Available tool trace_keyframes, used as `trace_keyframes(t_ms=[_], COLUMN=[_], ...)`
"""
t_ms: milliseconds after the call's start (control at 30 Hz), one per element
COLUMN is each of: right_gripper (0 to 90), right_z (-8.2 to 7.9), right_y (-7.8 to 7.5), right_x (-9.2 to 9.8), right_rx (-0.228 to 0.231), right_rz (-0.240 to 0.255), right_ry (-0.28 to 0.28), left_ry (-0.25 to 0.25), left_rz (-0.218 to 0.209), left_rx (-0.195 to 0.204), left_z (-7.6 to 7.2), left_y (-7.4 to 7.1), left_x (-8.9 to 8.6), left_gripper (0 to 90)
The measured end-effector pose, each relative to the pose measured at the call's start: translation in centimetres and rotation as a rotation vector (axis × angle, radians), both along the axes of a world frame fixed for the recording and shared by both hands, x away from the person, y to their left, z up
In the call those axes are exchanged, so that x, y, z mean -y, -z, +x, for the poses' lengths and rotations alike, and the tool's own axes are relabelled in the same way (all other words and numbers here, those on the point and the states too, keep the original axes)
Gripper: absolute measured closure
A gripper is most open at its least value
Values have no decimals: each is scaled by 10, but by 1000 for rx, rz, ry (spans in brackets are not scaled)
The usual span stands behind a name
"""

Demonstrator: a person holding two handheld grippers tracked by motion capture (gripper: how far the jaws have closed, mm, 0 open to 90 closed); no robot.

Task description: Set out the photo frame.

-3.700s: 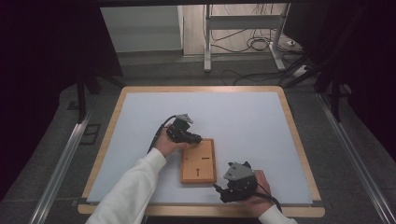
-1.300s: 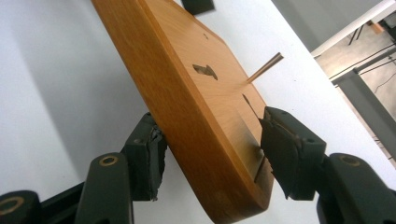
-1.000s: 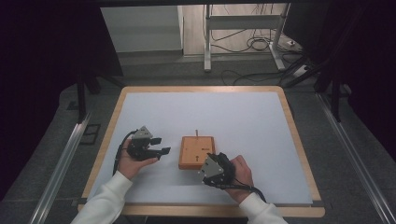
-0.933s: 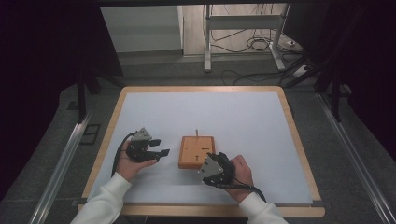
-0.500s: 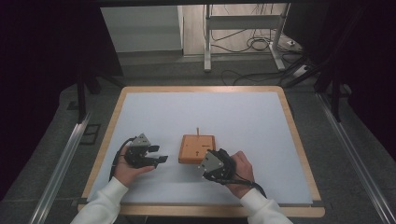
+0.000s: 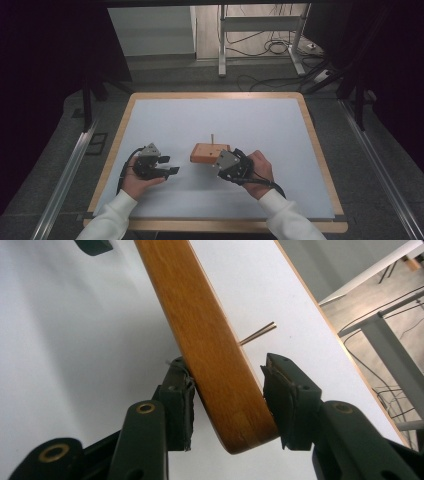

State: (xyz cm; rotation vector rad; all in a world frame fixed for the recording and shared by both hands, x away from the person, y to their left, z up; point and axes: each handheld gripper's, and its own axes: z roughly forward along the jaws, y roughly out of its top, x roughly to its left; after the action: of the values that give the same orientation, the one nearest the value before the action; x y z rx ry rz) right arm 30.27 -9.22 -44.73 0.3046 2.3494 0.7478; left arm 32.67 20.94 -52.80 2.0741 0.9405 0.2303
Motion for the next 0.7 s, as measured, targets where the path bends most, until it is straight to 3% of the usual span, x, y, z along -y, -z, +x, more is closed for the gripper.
trace_keyframes(t_ms=[167,700], right_gripper=[599,668], right_z=[10,24], right_y=[-8,-18], right_x=[-4,-20], right_rx=[-25,-8], right_rz=[-8,-50], right_ry=[-10,-31], left_ry=[4,3], left_rz=[4,7], left_rx=[-3,-10], left_z=[0,2], left_y=[1,3], left_x=[0,-2], left_gripper=[365,364])
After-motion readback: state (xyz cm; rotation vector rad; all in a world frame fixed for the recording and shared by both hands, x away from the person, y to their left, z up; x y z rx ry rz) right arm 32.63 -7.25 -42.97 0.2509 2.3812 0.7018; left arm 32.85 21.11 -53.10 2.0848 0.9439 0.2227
